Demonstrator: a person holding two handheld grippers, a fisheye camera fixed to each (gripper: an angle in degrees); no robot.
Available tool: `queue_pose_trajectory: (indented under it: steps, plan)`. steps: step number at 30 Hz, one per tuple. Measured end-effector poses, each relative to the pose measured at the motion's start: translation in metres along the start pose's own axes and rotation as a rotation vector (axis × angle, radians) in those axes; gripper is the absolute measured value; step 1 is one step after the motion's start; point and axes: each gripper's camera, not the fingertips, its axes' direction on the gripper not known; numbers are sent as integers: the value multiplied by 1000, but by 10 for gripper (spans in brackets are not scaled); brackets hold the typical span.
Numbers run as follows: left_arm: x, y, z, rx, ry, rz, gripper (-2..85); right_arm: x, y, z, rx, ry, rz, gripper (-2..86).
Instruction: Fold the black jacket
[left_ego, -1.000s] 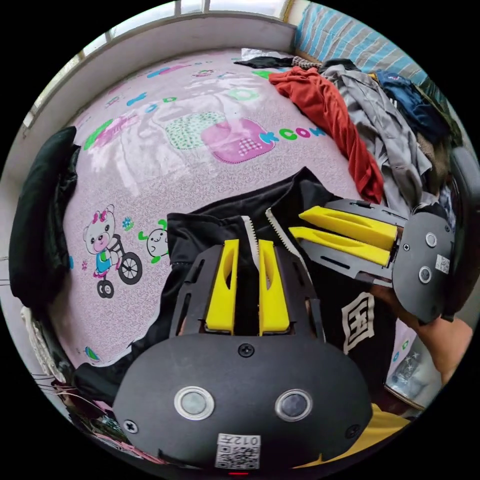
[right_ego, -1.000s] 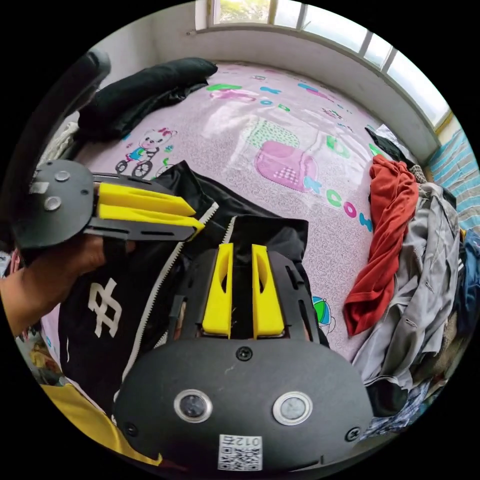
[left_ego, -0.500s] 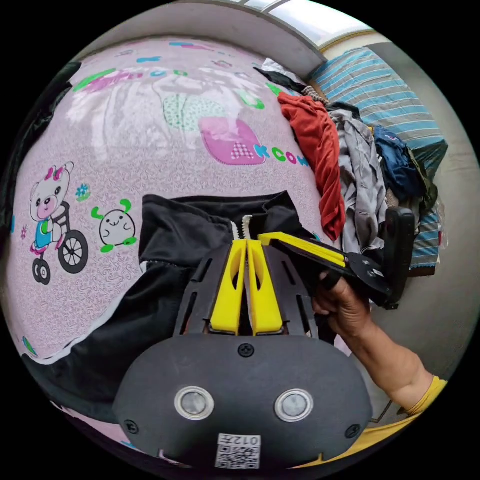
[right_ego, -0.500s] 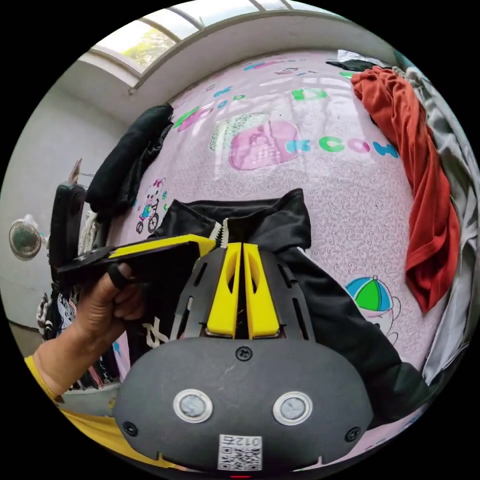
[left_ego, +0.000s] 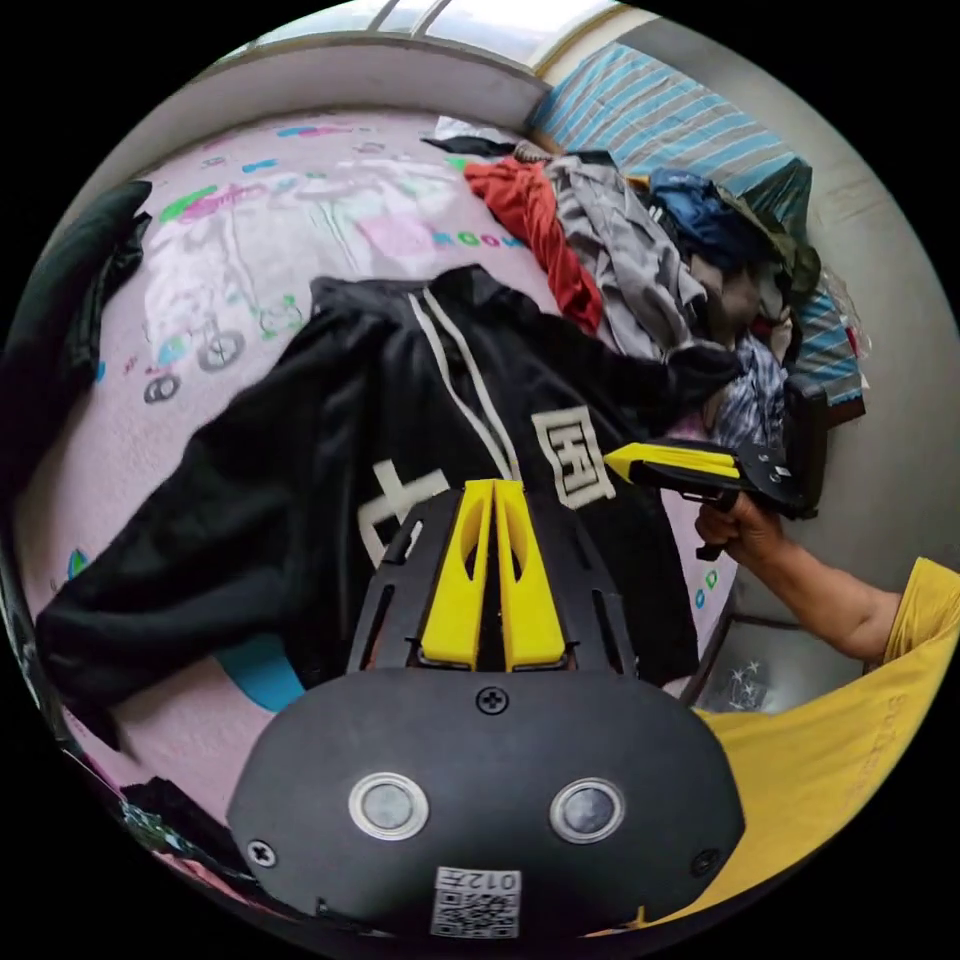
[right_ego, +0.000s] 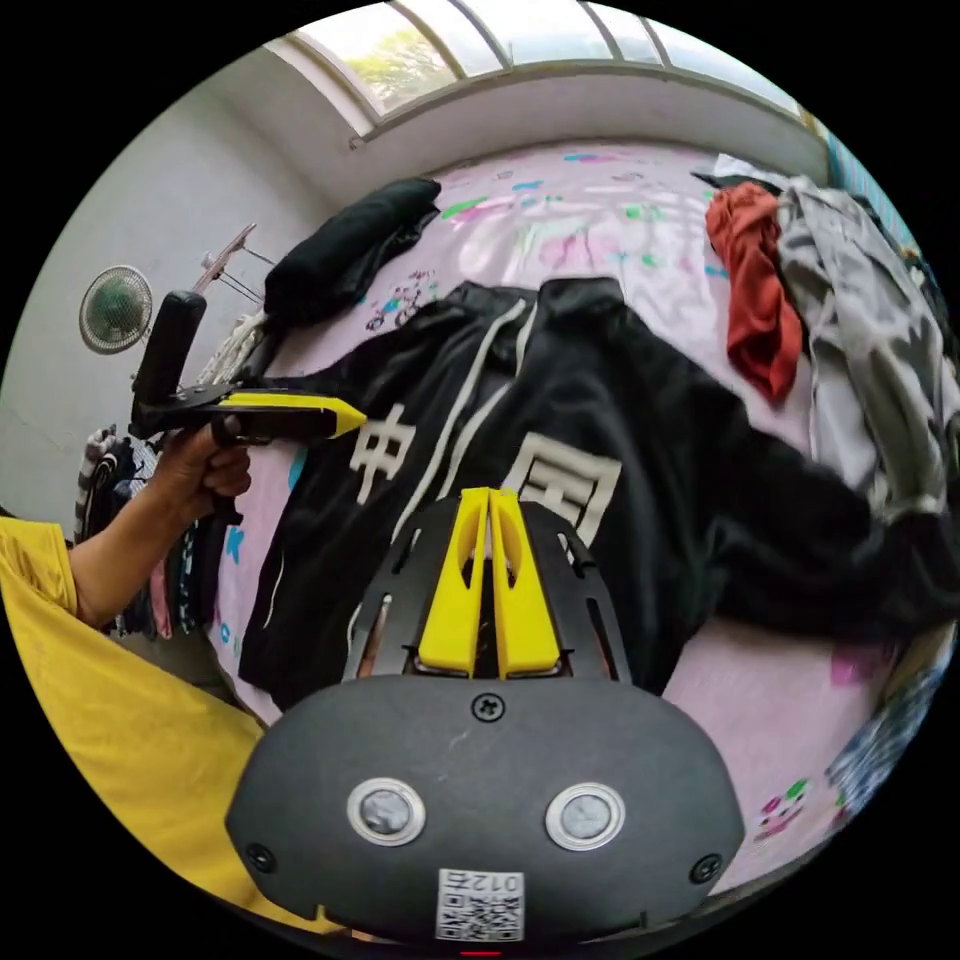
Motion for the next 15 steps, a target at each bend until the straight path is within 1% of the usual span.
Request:
queue_pose_trajectory:
  steps: [2,4,5,6,8,10,11,13,15]
  plan:
    - [12,29,14,-52,17,-45,5,6,44,15,-55,-22,97,7]
    - [31,55,34,-94,79,-42,4,6,63,28,-77,-29,113,6]
    - [36,59,39,-104,65,-42,4,5,68,40,-108,5,100,6]
    - [45,65,43,-97,14,-31,4,5,69,47,-129,29,97,6]
    - [52,70,38,-65,-13,-17,4,8,70,54,-123,68,70,4]
    - [53,72,25,-100,-1,-53,4,12,68,51,-155,73,98,3]
    - [53,74,19,-98,-15,-68,4,10,72,39,-132,87,83,2]
    - [66,92,-17,-40,-41,-20,4,5,86,17,-90,96,50,2]
    - [78,115,-35,-45,-7,43,4,1,107,1,-80,86,45,2]
